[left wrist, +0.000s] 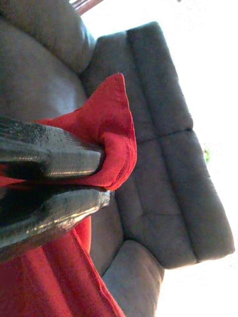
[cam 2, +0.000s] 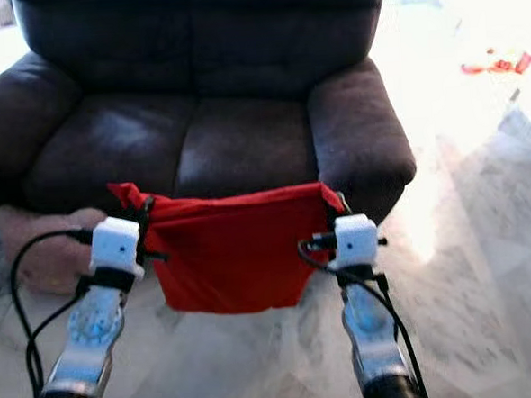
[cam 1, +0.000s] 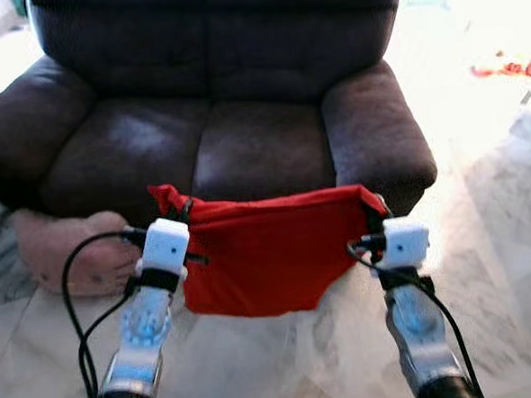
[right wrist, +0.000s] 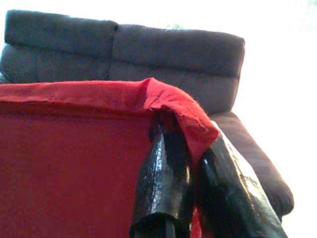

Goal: Move the pillow to the sofa from floor

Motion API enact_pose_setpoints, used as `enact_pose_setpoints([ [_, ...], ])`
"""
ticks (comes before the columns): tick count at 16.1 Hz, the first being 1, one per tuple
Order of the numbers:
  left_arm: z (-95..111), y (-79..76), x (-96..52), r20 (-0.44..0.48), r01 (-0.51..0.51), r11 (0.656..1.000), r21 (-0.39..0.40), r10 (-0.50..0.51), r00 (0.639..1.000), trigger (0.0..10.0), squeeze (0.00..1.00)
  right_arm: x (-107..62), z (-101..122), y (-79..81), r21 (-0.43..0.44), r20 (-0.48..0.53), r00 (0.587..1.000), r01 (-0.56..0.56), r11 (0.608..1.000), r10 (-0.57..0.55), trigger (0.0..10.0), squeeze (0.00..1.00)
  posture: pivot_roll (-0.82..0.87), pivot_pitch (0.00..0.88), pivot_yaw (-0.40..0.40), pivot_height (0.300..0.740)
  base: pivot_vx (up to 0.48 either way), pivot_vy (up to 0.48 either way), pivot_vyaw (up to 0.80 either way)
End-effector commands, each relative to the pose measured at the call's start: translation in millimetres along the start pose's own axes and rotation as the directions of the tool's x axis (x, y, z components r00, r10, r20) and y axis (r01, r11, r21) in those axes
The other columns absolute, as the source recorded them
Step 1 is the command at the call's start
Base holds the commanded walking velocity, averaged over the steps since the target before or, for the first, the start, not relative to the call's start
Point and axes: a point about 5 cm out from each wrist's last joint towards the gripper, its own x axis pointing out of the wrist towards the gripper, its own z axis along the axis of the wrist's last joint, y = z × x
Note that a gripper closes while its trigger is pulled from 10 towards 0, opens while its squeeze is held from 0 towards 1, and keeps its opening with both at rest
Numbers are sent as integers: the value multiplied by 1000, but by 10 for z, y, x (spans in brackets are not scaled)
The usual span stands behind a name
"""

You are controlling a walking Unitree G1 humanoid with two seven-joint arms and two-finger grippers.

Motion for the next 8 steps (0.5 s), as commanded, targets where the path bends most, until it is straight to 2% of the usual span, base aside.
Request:
enact_pose_setpoints([
  [1, 112, 287, -12, 38, -155, 988, -7, 156, 987, 10000, 0, 24, 157, -276, 26, 59, 984, 164, 986, -165, 10000, 0, 71, 43, -40, 740, 0, 0, 0],
  [3, 219, 339, -36, 36, -194, 980, -35, 195, 980, 10000, 0, 15, 300, -273, 34, 84, 982, 164, 986, -167, 10000, 0, 64, 42, -38, 740, 0, 0, 0],
  [5, 341, 356, 6, 58, -198, 979, -45, 201, 978, 10000, 0, -7, 412, -265, 51, 99, 979, 173, 984, -177, 10000, 0, 66, 41, -34, 740, 0, 0, 0],
  [8, 343, 302, 12, 46, -174, 984, -44, 176, 983, 10000, 0, -41, 422, -222, 55, 83, 982, 168, 984, -172, 10000, 0, 61, 40, -32, 740, 0, 0, 0],
])
